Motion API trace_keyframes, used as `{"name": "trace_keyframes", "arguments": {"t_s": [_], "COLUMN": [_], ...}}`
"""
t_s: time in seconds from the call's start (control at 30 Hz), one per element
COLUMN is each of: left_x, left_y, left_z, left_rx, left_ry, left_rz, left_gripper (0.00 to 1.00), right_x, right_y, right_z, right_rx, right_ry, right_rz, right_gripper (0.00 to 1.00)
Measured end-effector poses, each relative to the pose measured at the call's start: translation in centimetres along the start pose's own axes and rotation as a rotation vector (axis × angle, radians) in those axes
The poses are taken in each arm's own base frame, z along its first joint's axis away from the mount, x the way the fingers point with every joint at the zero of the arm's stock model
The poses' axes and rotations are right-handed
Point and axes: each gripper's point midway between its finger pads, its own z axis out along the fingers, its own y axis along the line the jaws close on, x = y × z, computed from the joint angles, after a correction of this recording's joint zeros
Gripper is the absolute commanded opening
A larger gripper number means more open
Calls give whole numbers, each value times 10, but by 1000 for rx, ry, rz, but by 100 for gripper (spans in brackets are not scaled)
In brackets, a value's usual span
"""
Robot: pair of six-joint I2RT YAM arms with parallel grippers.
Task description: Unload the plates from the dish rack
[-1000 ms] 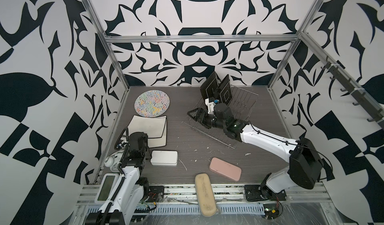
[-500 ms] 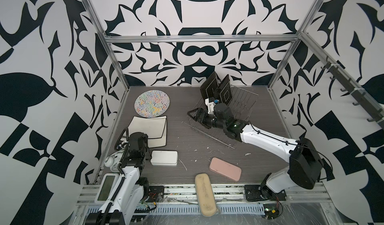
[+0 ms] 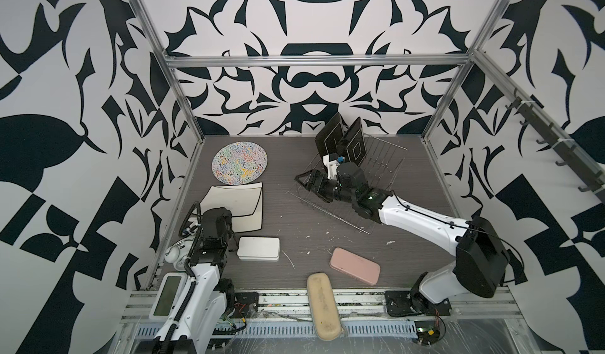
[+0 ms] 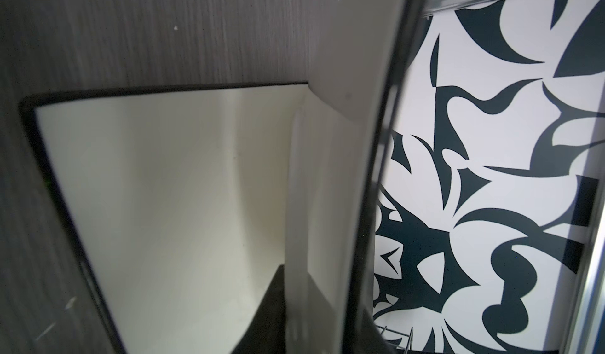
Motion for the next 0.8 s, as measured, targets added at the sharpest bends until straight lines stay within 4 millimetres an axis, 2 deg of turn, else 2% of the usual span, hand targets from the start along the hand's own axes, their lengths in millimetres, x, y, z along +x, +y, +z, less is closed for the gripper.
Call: {"name": "trace_keyframes", "arguments": {"t_s": [0.17,0.27,0.43,0.8], "left_x": [0,0,0,6], "left_y": [-1,-1,0,12], "left_z": [-1,-1,-1,2], "left_rx": [4,4,-4,-75], "left_ry": [0,1,1,30], "left_rz": [-6,-10,-9,15], "left_gripper": [34,42,60,78], "right_x": [0,0,-1,-1], "right_y": [0,0,0,-1], "right_z": [0,0,0,0], "right_rx": [0,0,1,2], "right_ry": [0,0,-2,-3], "right_rz": [1,1,1,1], "right_gripper": [95,95,95,95]}}
